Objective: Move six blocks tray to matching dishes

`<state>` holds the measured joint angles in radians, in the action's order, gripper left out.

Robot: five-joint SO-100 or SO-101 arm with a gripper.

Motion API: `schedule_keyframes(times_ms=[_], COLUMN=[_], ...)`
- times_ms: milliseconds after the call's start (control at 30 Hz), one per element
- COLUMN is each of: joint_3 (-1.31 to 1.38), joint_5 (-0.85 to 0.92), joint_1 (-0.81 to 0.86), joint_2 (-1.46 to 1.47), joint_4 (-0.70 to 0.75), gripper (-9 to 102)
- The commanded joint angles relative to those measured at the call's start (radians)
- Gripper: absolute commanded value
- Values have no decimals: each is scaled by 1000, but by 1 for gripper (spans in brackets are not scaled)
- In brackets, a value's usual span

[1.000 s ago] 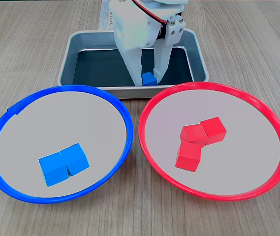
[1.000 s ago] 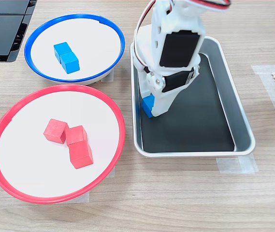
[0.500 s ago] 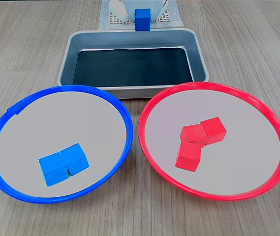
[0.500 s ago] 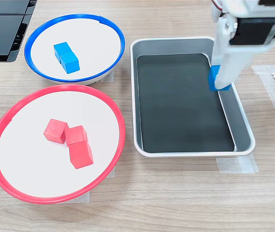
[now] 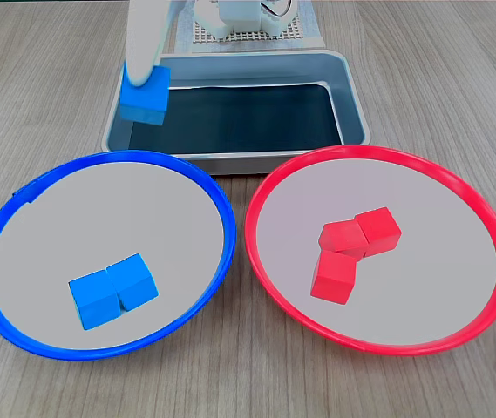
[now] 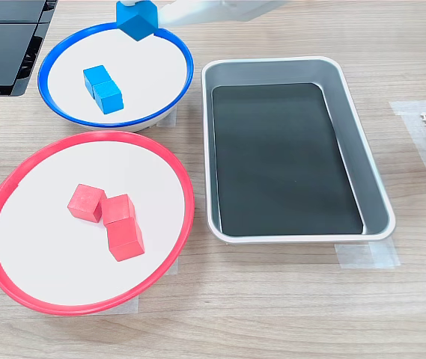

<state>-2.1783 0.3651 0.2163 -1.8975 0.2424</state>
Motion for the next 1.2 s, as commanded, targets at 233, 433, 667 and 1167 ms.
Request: schedule_keyframes(times_ms=[233, 433, 667, 1167], joint_3=[103, 80, -137, -844], joint_5=[94, 192, -341, -431], joint_1=[80, 6, -150, -126], joint_2=[193, 61, -354, -1235], joint_4=[-144, 15, 172, 508], gripper=[18, 9, 0, 0])
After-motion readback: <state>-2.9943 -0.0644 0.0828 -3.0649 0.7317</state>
